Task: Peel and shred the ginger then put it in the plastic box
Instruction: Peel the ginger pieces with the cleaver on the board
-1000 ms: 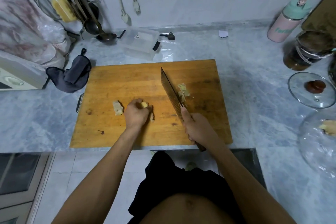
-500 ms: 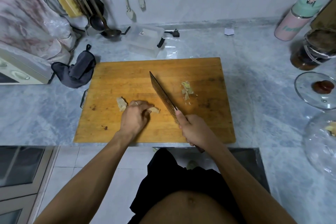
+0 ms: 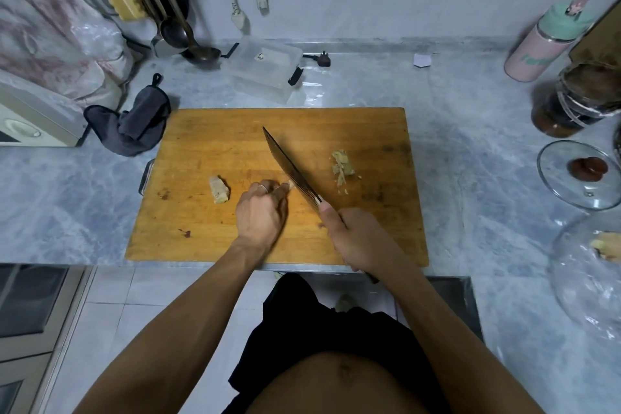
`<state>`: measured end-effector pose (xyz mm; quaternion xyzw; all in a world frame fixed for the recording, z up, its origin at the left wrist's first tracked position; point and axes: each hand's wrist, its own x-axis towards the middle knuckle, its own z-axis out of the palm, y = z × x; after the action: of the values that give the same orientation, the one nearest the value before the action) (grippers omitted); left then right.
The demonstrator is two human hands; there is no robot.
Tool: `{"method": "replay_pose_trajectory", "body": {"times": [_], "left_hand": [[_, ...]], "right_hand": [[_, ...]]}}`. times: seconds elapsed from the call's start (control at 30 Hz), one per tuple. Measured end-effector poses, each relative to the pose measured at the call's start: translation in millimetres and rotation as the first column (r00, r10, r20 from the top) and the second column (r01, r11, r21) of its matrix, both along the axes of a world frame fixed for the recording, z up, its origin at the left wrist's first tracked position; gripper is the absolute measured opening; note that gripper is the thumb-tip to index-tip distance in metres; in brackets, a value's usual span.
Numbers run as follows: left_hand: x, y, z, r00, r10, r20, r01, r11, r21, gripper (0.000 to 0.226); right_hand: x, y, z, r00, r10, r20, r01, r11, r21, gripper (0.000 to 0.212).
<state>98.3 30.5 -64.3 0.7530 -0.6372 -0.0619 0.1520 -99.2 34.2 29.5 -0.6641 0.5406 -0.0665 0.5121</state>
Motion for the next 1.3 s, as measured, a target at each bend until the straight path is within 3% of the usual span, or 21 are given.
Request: {"method": "replay_pose_trajectory", "body": {"times": [0.27,0.4,0.6,0.8,0.97,1.17,1.3], "left_hand": [[-0.2,0.8,-3.2,1.000,0.003,0.003,-0.003,0.999,-0.033,0.029],[3.6,-1.7,-14.2,0.998,0.016,-0.067,-0.022,0.996,-0.091,0.029],[2.1,-0.5,-27.7,0.997,-0.017,-0.081,0.002,0.984,-0.180,0.044],[-0.8,2.2,-28.9,0.995,0.034,-0.095,-0.049,0.984,-0.171,0.036],[-3.7,3.6,-23.8,0.976,0.085,-0.201,-0.116,0.983,-0.143,0.032],[-4.0,-4.7,2.1,0.876,0.202,-0.438,-0.233,0.972,-0.016,0.028],[-2.9,-13.4,4.8,0.631,0.380,-0.676,-0.378,0.912,0.159,0.027]], "right_hand": [[5.9,3.9,-2.7,0.999,0.038,-0.036,-0.040,0.997,-0.068,0.063],[13.0,4.3,-7.1,1.000,0.009,-0.023,-0.011,0.998,-0.070,0.064],[27.1,-1.4,-23.0,0.998,-0.051,-0.048,0.051,0.999,-0.001,0.063],[41.9,-2.6,-39.2,0.996,-0.088,-0.032,0.086,0.995,-0.052,0.065],[39.9,-7.9,-34.6,0.994,-0.102,-0.026,0.101,0.994,-0.051,0.072],[13.2,-9.4,-32.4,0.973,-0.230,-0.001,0.230,0.972,0.041,0.070],[-12.8,-14.5,-30.7,0.959,-0.284,0.005,0.284,0.958,0.025,0.070]]}}
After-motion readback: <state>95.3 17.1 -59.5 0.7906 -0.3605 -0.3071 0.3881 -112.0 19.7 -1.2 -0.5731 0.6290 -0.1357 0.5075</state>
